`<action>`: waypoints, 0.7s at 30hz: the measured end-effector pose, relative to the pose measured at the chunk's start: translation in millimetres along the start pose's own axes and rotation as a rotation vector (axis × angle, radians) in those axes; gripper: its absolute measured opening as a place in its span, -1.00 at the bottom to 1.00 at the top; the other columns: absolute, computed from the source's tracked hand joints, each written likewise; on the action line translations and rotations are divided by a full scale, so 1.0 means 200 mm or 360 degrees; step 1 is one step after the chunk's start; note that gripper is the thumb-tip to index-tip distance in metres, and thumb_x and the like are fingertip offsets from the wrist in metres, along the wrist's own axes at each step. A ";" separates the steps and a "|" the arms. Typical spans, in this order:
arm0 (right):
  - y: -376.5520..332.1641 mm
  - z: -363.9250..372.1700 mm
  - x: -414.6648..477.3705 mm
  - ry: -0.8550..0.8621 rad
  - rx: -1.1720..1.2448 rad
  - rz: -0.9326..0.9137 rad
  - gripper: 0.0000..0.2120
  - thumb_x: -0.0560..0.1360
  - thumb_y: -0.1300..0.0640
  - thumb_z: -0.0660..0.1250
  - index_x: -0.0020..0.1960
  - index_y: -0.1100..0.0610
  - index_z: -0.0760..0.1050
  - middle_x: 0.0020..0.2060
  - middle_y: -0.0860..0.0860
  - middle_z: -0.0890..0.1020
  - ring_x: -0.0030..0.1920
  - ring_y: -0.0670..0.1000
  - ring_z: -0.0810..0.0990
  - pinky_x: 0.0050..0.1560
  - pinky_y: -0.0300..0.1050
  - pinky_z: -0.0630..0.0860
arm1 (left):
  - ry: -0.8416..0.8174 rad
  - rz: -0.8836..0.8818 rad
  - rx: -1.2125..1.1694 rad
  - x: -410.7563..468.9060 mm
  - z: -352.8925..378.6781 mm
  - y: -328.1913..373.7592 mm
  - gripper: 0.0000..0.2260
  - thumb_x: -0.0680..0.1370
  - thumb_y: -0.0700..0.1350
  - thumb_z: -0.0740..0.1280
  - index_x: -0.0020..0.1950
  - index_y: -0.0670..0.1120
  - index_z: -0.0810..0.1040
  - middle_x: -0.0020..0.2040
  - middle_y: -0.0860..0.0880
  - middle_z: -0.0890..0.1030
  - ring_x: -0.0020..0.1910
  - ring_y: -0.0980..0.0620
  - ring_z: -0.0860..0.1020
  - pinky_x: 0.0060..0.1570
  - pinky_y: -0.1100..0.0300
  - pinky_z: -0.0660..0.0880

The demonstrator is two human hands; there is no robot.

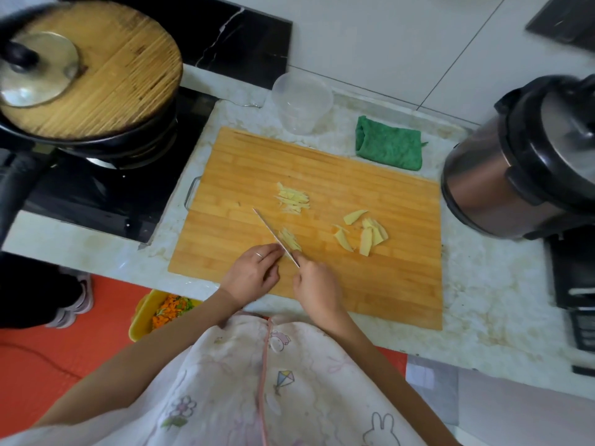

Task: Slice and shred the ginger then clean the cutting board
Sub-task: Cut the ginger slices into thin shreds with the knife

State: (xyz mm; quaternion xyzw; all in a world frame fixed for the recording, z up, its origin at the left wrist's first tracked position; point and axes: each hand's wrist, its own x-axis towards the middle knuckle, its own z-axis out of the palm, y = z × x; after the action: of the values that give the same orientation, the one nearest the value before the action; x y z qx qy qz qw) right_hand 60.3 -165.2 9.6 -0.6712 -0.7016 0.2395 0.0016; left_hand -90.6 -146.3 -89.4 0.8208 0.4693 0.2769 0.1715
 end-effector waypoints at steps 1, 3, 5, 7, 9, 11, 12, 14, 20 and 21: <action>0.01 0.00 -0.02 -0.0009 0.0019 -0.0001 -0.56 0.57 0.22 0.12 0.44 0.03 0.31 -0.09 0.15 0.65 -0.08 0.16 0.61 -0.29 -0.12 0.29 | -0.0002 -0.0001 0.0007 0.00 0.00 0.00 -0.69 0.48 -0.16 0.23 0.12 -0.27 0.61 0.07 -0.19 0.62 0.04 -0.07 0.50 0.11 0.14 0.42; 0.02 -0.01 -0.06 -0.0040 0.0013 -0.0024 -0.54 0.57 0.22 0.12 0.45 0.04 0.29 -0.09 0.16 0.65 -0.08 0.17 0.61 -0.29 -0.12 0.29 | -0.0005 0.0001 0.0010 0.00 0.00 0.00 -0.69 0.48 -0.16 0.22 0.11 -0.27 0.61 0.06 -0.19 0.62 0.03 -0.08 0.50 0.09 0.13 0.43; 0.04 -0.01 -0.08 -0.0062 0.0010 -0.0032 -0.53 0.56 0.21 0.11 0.46 0.03 0.28 -0.09 0.16 0.65 -0.07 0.17 0.60 -0.28 -0.10 0.30 | -0.0005 0.0009 0.0011 0.00 0.00 0.00 -0.69 0.48 -0.16 0.22 0.11 -0.27 0.61 0.05 -0.19 0.62 0.02 -0.09 0.50 0.07 0.13 0.43; 0.06 -0.01 -0.09 -0.0077 0.0012 -0.0030 -0.53 0.56 0.21 0.11 0.46 0.02 0.28 -0.09 0.15 0.64 -0.07 0.16 0.60 -0.30 -0.12 0.26 | -0.0003 0.0012 0.0009 0.00 0.00 0.00 -0.69 0.48 -0.17 0.22 0.11 -0.27 0.61 0.05 -0.20 0.61 0.02 -0.09 0.49 0.06 0.13 0.43; 0.06 -0.02 -0.11 -0.0092 -0.0003 -0.0035 -0.54 0.57 0.21 0.10 0.46 0.02 0.27 -0.09 0.14 0.64 -0.07 0.16 0.59 -0.30 -0.12 0.24 | 0.0005 0.0005 0.0003 0.00 0.01 -0.01 -0.70 0.48 -0.17 0.22 0.10 -0.27 0.61 0.04 -0.19 0.61 0.00 -0.10 0.50 0.05 0.13 0.44; 0.06 -0.03 -0.13 -0.0105 -0.0014 -0.0030 -0.53 0.57 0.22 0.09 0.46 0.01 0.25 -0.09 0.14 0.64 -0.08 0.16 0.60 -0.30 -0.12 0.25 | 0.0012 0.0002 0.0007 0.00 0.01 -0.01 -0.72 0.48 -0.18 0.22 0.08 -0.27 0.61 0.02 -0.19 0.60 -0.03 -0.11 0.52 0.01 0.13 0.45; 0.06 -0.03 -0.13 -0.0111 -0.0018 -0.0021 -0.53 0.58 0.22 0.09 0.46 0.00 0.24 -0.09 0.14 0.64 -0.09 0.16 0.60 -0.30 -0.11 0.25 | 0.0016 0.0005 0.0009 0.00 0.01 0.00 -0.72 0.48 -0.18 0.22 0.08 -0.26 0.61 0.01 -0.18 0.60 -0.04 -0.12 0.52 0.00 0.13 0.46; 0.06 -0.03 -0.13 -0.0114 -0.0032 0.0003 -0.54 0.58 0.22 0.08 0.46 -0.01 0.24 -0.09 0.14 0.64 -0.08 0.16 0.60 -0.30 -0.10 0.27 | 0.0014 0.0009 0.0013 0.00 0.01 -0.01 -0.73 0.48 -0.19 0.22 0.08 -0.26 0.61 0.01 -0.18 0.61 -0.04 -0.13 0.53 -0.01 0.12 0.47; 0.06 -0.02 -0.13 -0.0114 -0.0084 0.0013 -0.54 0.59 0.21 0.08 0.47 0.01 0.23 -0.10 0.13 0.64 -0.08 0.14 0.61 -0.30 -0.12 0.28 | -0.0034 -0.0021 0.0002 0.00 0.01 -0.01 -0.72 0.49 -0.20 0.22 0.11 -0.25 0.60 0.05 -0.18 0.60 -0.03 -0.15 0.56 -0.03 0.07 0.53; 0.06 -0.02 -0.13 -0.0117 -0.0082 0.0011 -0.54 0.58 0.22 0.08 0.46 0.01 0.23 -0.10 0.13 0.64 -0.08 0.14 0.61 -0.30 -0.11 0.28 | -0.0036 -0.0022 0.0006 0.00 0.01 -0.01 -0.72 0.49 -0.20 0.22 0.11 -0.25 0.60 0.05 -0.18 0.60 -0.03 -0.15 0.56 -0.03 0.06 0.53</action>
State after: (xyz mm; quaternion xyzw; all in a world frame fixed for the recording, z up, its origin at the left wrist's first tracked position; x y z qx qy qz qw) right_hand 76.2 -189.1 18.2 -0.6641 -0.7048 0.2458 -0.0421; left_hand -91.1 -146.0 -91.7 0.8210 0.4734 0.2657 0.1771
